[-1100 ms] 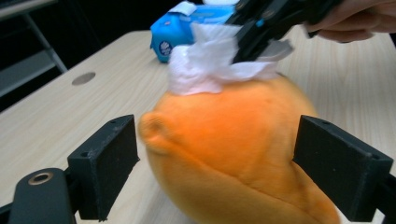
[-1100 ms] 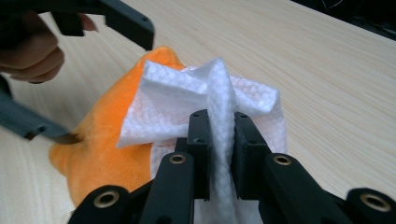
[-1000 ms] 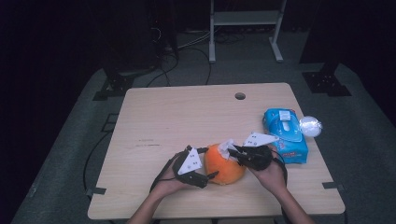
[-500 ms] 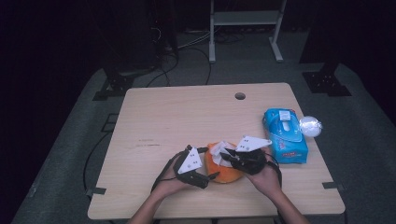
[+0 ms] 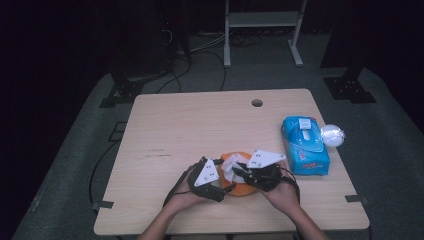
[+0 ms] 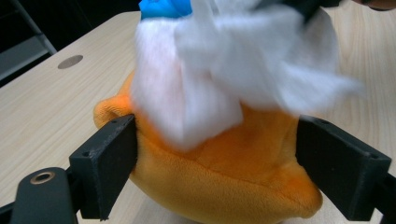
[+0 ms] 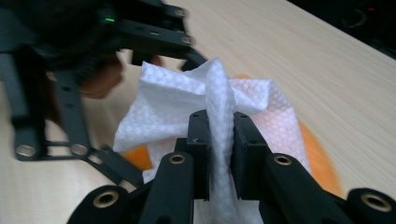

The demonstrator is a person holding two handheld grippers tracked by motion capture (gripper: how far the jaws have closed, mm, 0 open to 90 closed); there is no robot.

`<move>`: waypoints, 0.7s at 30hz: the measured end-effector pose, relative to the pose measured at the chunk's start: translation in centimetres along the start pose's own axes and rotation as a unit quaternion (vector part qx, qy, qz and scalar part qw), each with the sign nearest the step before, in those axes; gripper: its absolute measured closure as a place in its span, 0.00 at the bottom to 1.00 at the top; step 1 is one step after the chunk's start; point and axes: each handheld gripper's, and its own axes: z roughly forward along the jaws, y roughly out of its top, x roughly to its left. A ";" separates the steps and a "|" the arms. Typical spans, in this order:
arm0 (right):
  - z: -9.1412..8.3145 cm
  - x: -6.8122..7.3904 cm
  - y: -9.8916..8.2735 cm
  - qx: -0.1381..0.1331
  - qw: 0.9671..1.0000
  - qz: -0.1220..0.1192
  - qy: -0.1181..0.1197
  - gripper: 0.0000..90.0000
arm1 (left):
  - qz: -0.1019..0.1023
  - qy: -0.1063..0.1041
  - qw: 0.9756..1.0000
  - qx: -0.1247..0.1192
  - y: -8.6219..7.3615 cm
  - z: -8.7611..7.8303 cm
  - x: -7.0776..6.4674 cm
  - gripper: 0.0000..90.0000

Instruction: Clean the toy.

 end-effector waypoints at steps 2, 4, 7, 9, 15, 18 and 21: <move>-0.3 -0.8 -0.4 0.000 1.000 0.016 -0.008 0.87 | 0.000 0.001 1.000 -0.003 -0.1 0.1 -0.1 0.15; -0.3 -1.3 -0.7 0.000 1.000 0.024 -0.008 0.87 | 0.015 0.005 1.000 -0.004 0.2 0.0 -0.2 0.14; 0.0 -1.3 -0.9 0.000 1.000 0.022 -0.011 0.87 | 0.021 0.009 0.999 -0.027 0.5 -0.2 -0.4 0.12; 0.1 -1.4 -0.9 -0.001 1.000 0.025 -0.007 0.87 | 0.026 0.008 0.999 -0.020 0.4 0.0 -0.5 0.12; -0.1 -0.6 -0.6 -0.011 1.000 0.017 0.001 0.87 | 0.014 0.017 1.000 0.005 0.0 0.2 -0.1 0.16; 0.2 0.2 -0.4 -0.006 1.000 0.002 0.020 0.86 | -0.015 0.014 1.000 0.011 -0.5 0.0 0.6 0.16; 0.2 -0.2 -0.5 0.000 1.000 0.001 0.016 0.86 | -0.039 0.011 0.999 0.011 -0.8 -0.1 1.0 0.16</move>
